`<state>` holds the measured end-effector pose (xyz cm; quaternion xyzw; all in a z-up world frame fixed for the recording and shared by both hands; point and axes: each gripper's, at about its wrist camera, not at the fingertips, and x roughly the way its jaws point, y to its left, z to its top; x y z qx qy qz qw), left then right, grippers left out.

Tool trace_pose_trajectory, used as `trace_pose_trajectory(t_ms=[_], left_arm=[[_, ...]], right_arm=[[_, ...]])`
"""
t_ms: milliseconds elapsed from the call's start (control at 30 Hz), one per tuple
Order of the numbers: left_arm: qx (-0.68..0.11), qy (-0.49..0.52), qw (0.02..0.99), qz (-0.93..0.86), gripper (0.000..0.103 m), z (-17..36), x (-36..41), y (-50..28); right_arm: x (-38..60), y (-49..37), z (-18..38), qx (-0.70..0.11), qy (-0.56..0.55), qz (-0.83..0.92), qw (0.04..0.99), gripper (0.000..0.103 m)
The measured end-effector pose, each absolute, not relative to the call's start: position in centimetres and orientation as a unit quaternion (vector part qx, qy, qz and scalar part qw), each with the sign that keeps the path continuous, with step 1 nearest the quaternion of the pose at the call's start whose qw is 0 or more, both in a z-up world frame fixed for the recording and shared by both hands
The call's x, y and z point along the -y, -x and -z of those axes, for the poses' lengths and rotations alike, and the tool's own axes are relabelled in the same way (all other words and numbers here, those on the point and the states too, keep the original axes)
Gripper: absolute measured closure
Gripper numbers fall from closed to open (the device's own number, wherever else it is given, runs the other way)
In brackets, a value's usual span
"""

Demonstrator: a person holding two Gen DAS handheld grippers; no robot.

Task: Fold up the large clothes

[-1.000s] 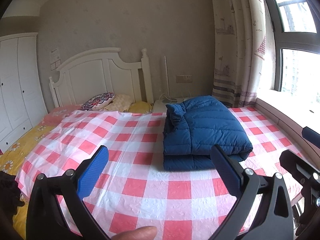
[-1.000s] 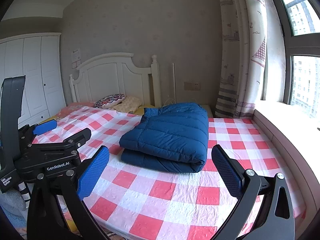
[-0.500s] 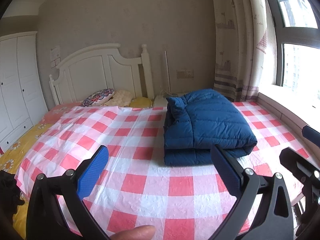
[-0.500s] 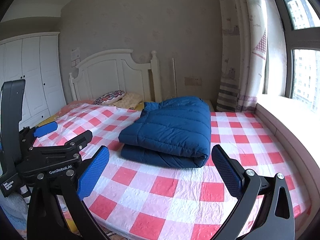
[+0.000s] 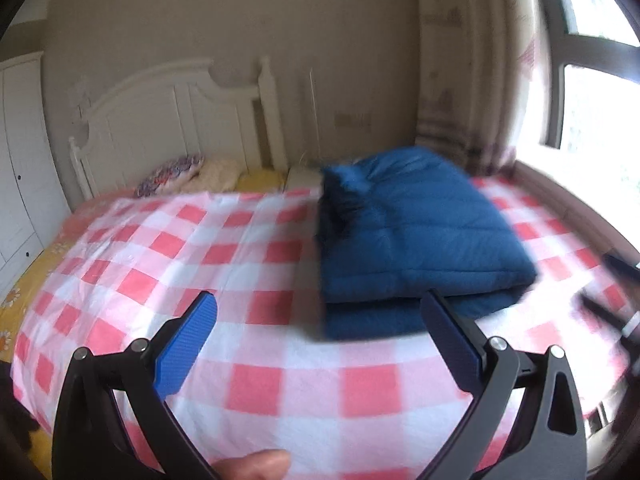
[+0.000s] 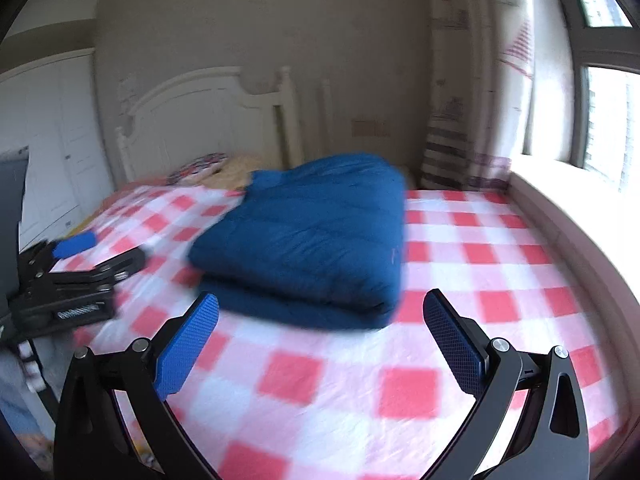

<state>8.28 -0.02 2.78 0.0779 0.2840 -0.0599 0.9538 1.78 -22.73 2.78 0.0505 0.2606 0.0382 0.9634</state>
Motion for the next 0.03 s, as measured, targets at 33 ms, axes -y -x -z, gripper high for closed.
trace_pose_trajectory(t_ms=[33], left_arm=[[-0.297,-0.077,0.951,0.042,0.002,-2.59,-1.78,-10.47]], right_arm=[[24.82,-2.61,-3.38,-0.259,-0.054,-0.017,0.964,0.005]])
